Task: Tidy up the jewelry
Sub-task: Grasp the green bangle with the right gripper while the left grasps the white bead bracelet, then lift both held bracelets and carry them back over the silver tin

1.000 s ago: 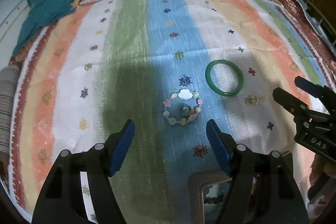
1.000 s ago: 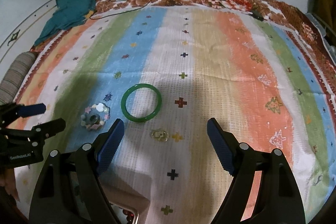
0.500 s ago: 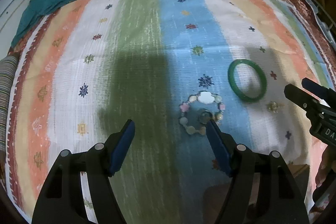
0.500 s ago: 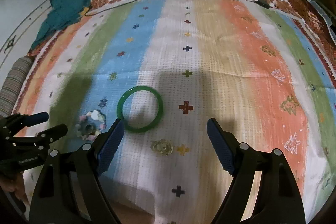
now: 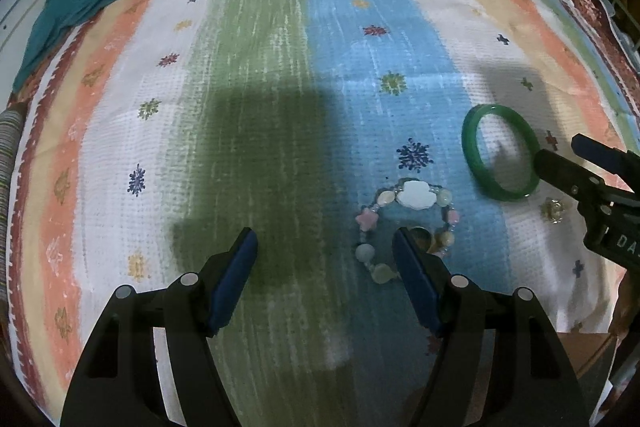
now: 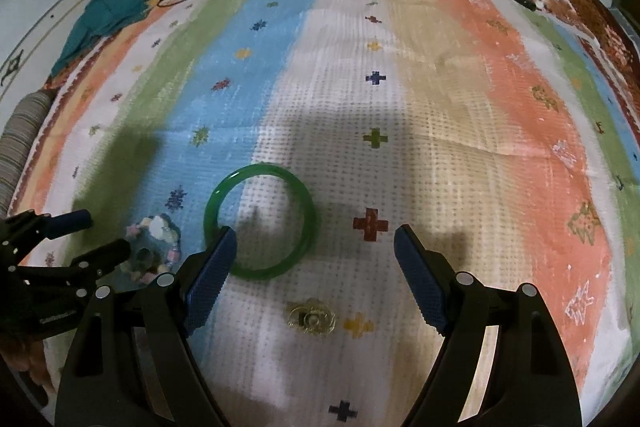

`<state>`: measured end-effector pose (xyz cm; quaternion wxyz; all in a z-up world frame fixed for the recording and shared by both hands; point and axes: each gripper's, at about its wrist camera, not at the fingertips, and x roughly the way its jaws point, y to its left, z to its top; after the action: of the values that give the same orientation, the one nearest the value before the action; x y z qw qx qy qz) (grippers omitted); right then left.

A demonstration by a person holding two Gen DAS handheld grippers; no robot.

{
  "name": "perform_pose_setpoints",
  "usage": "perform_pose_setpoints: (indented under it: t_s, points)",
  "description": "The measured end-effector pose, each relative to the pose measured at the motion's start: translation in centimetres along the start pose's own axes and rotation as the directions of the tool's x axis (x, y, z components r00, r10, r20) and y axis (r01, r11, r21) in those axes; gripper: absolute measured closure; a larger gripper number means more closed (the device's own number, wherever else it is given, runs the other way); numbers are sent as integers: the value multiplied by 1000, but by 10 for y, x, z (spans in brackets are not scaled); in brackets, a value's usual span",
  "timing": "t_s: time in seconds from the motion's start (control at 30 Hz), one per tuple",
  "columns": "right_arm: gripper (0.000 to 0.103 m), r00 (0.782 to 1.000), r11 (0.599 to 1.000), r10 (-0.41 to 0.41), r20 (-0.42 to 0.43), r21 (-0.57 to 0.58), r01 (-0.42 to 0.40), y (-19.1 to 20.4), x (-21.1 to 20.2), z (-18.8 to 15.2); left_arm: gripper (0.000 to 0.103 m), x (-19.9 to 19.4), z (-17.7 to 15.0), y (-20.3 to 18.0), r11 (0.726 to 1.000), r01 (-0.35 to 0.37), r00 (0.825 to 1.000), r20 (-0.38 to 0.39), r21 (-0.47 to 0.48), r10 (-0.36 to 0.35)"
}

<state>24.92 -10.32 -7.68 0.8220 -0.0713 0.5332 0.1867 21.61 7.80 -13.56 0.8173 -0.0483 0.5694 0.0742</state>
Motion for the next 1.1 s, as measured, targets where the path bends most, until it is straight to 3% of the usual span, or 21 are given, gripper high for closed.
perform_pose_setpoints:
  t_s: [0.37,0.43,0.53,0.6,0.67,0.7,0.93,1.1]
  points:
    - [22,999,1000,-19,-34,-12,18,-4,16,-2,35,11,-2,-2,999,-39,999,-3,31,39]
    - [23,999,1000,-23,-34,-21,22,-4,16,-3,40,12,-3,-3,998,-45,999,2,39,45]
    - [46,999,999,-37,-24,-18,37,-7,16,-3,55,10,-4,-5,998,-40,999,11,49,39]
    - [58,1000,1000,-10,-29,-10,10,-10,16,-3,74,10,-5,-5,998,-35,999,17,54,34]
    - [87,999,1000,11,-35,-8,-11,-11,15,-3,89,10,-7,-6,997,-34,999,18,64,32]
    - [92,999,1000,29,-41,-2,-29,-12,15,-3,93,10,-7,-7,997,-37,999,18,71,36]
    - [95,1000,999,24,-4,-29,-24,-5,8,-7,93,2,-8,-10,996,-33,999,21,79,32]
    - [95,999,999,3,46,-44,0,1,-12,-6,93,-20,-5,-12,997,-8,998,69,76,3]
